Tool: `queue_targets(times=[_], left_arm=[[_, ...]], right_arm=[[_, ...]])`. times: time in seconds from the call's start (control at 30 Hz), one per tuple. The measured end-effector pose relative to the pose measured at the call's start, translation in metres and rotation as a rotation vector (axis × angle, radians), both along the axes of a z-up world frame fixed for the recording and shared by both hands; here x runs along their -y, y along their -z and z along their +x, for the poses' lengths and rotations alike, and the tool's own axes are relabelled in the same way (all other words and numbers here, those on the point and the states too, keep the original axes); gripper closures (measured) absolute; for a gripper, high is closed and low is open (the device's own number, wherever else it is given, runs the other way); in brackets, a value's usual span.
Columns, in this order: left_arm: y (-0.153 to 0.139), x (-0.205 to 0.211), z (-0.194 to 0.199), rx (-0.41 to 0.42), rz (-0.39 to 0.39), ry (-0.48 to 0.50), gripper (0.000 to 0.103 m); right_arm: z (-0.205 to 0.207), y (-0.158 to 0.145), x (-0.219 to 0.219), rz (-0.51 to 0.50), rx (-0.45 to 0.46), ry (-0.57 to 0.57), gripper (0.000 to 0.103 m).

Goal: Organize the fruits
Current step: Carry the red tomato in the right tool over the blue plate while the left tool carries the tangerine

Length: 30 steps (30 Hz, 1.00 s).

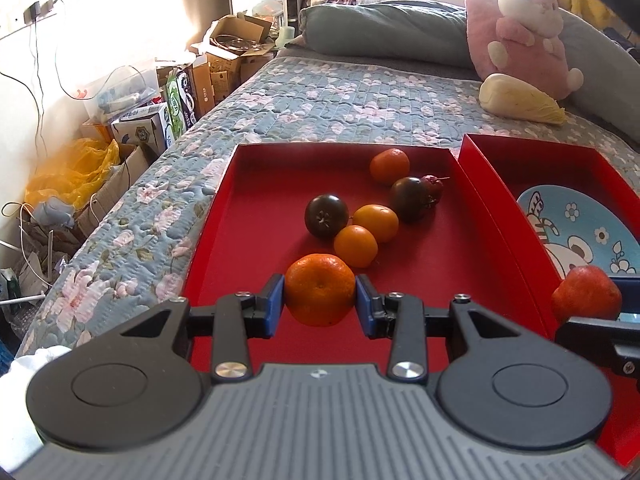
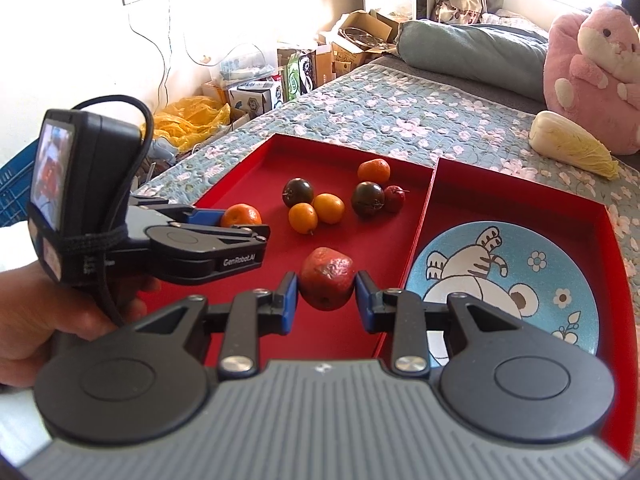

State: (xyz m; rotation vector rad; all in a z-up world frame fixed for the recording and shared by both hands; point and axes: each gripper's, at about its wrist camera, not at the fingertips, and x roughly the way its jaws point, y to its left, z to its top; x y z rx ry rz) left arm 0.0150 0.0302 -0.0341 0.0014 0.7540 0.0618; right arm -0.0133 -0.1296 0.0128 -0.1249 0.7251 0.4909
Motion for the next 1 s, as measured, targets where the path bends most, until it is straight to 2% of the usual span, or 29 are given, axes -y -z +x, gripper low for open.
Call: queue_targets(times=[1.0], left_arm=[[-0.012, 0.041, -0.009, 0.058, -0.007, 0.109, 0.06]], right_arm=[[-0.025, 0.001, 0.031, 0.02, 0.006, 0.051, 0.069]])
